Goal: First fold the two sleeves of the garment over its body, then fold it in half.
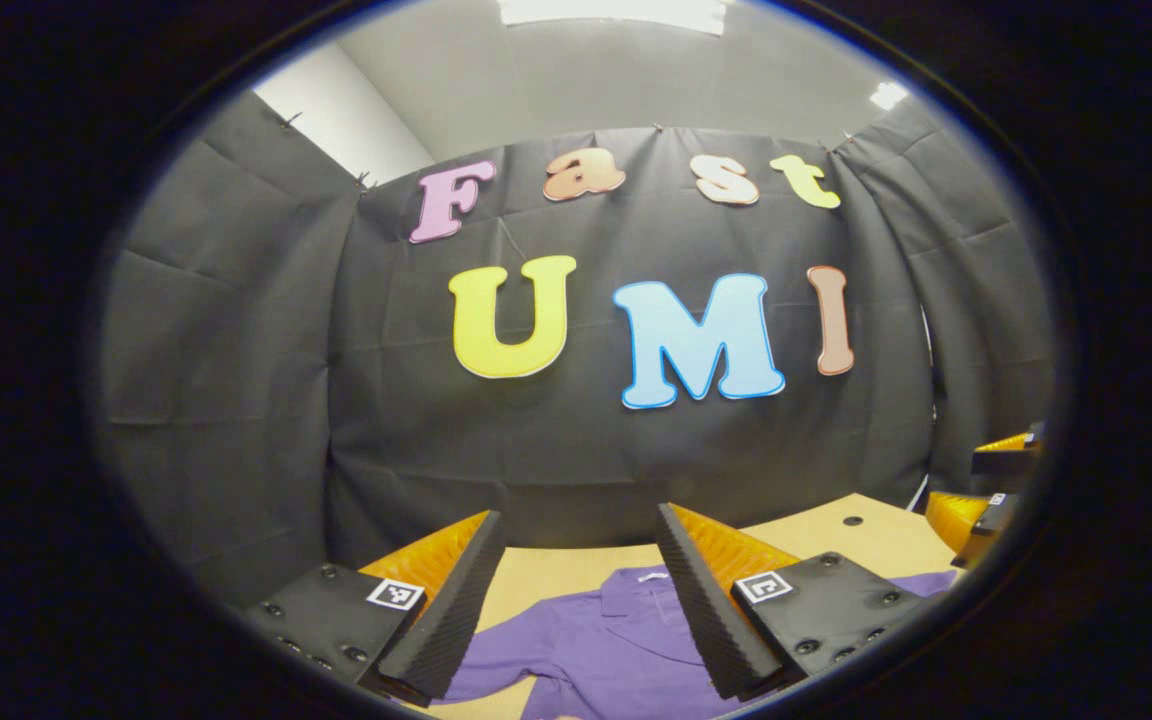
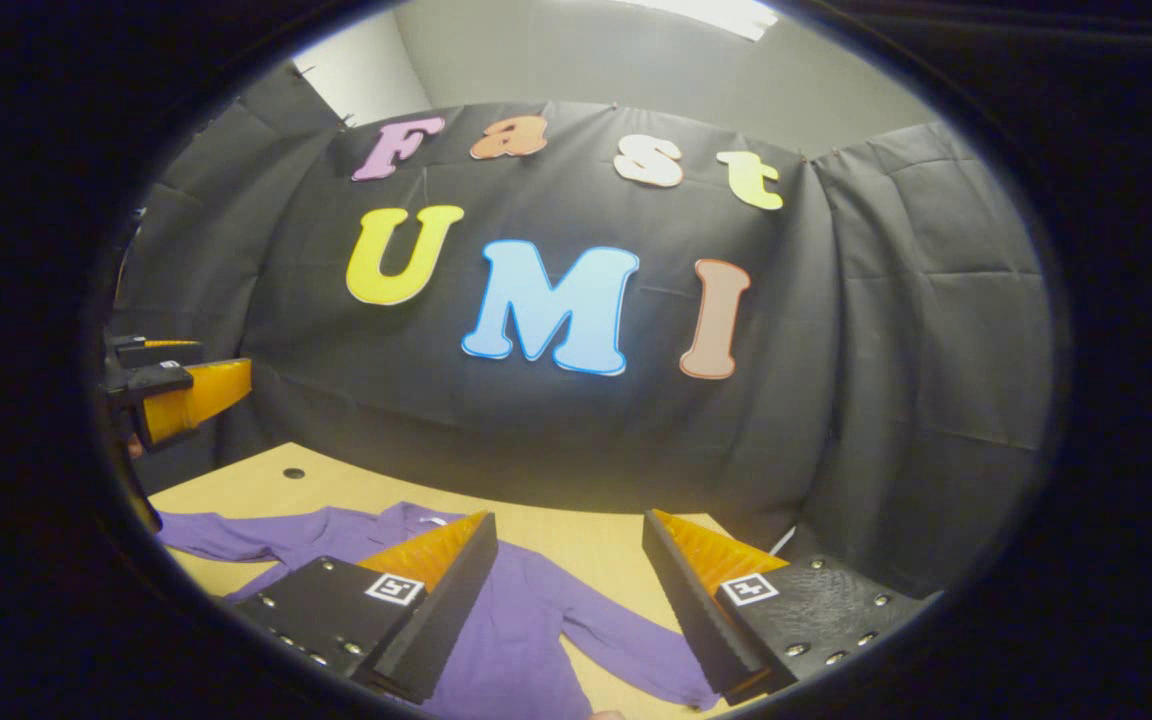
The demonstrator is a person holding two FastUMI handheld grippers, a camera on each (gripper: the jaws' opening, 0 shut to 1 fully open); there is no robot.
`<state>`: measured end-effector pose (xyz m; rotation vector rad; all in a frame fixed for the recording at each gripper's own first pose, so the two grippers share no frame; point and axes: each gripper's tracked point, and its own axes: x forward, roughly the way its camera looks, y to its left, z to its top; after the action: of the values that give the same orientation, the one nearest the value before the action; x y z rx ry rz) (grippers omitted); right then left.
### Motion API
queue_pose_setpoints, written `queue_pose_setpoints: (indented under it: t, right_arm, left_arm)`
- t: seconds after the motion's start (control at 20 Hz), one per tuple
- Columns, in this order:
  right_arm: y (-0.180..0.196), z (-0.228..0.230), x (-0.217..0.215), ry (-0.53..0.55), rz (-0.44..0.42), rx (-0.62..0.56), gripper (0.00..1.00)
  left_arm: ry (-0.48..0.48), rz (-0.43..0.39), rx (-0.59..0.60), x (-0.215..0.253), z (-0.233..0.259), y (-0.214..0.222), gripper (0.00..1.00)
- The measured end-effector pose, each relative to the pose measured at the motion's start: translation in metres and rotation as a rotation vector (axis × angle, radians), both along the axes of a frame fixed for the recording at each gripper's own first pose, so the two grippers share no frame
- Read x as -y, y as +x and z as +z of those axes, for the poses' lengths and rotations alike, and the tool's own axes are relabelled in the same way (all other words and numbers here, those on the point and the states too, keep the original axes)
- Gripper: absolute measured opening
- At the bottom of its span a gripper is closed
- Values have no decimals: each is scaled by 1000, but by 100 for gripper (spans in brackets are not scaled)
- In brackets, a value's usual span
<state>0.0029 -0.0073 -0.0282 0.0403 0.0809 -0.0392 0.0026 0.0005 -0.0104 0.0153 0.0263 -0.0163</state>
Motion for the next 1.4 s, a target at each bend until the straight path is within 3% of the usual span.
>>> queue_pose_setpoints:
  t: [0.25, 0.75, 1.4]
  right_arm:
    - [1, -40, 31, 20, -83, -97, 92]
    - [-15, -163, 114, 228, -330, -427, 93]
    - [-43, -296, 160, 546, -540, -727, 93]
  left_arm:
    - [-3, -6, -2, 3, -3, 2, 97]
    - [-1, 1, -37, 8, -13, 3, 99]
    - [33, 17, -63, 21, -22, 0, 99]
